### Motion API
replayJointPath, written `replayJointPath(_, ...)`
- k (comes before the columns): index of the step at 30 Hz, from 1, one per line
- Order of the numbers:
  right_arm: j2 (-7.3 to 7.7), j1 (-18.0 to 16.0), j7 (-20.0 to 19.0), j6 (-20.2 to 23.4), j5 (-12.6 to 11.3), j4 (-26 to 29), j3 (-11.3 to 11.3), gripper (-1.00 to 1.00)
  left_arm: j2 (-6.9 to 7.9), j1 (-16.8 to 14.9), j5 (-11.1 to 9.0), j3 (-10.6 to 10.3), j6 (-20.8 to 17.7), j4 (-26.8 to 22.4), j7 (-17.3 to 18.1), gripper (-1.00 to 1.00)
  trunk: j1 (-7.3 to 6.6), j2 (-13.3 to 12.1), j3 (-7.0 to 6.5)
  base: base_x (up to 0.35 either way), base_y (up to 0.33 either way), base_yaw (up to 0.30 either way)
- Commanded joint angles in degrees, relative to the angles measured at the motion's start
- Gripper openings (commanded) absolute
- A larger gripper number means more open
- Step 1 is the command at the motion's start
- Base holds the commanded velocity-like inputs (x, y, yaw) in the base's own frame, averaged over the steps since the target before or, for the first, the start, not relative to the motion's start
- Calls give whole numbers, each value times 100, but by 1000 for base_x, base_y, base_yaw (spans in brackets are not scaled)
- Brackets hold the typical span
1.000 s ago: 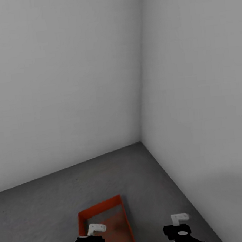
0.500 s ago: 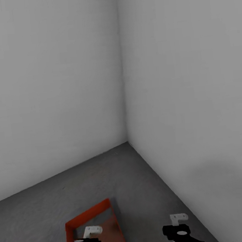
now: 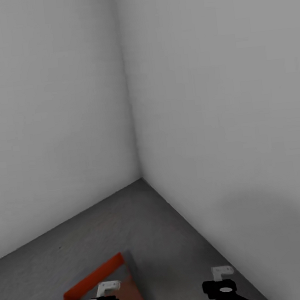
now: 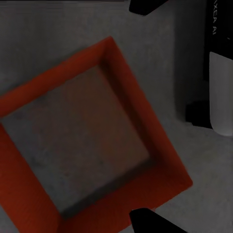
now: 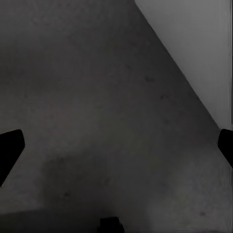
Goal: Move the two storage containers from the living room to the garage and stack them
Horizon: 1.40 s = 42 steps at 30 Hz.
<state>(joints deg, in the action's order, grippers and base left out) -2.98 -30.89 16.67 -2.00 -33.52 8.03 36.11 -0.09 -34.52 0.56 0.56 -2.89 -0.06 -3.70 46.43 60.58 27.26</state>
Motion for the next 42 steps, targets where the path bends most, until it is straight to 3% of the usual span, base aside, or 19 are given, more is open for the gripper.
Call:
replayJointPath(1,-1,-5,17,-20,-63,-3,46,100,-1,0,6,5,-17,0,-17,100,0,4,2,0,0,-283)
replayJointPath(17,3,-5,6,7,-67,-12,41,100,0,334,5,5,289,-2,-8,100,0,4,-51,0,0,-271)
replayJointPath(29,8,-5,-34,64,-59,-10,45,100,0,370,5,5,311,-1,16,100,0,4,-54,0,0,-21)
replayJointPath(33,24,-5,-48,-4,-65,-510,53,100,0,375,5,5,308,2,18,100,0,4,-54,0,0,0)
replayJointPath(42,8,-5,-42,-201,-126,-701,46,100,0,376,6,5,307,5,18,100,0,4,-91,0,0,0)
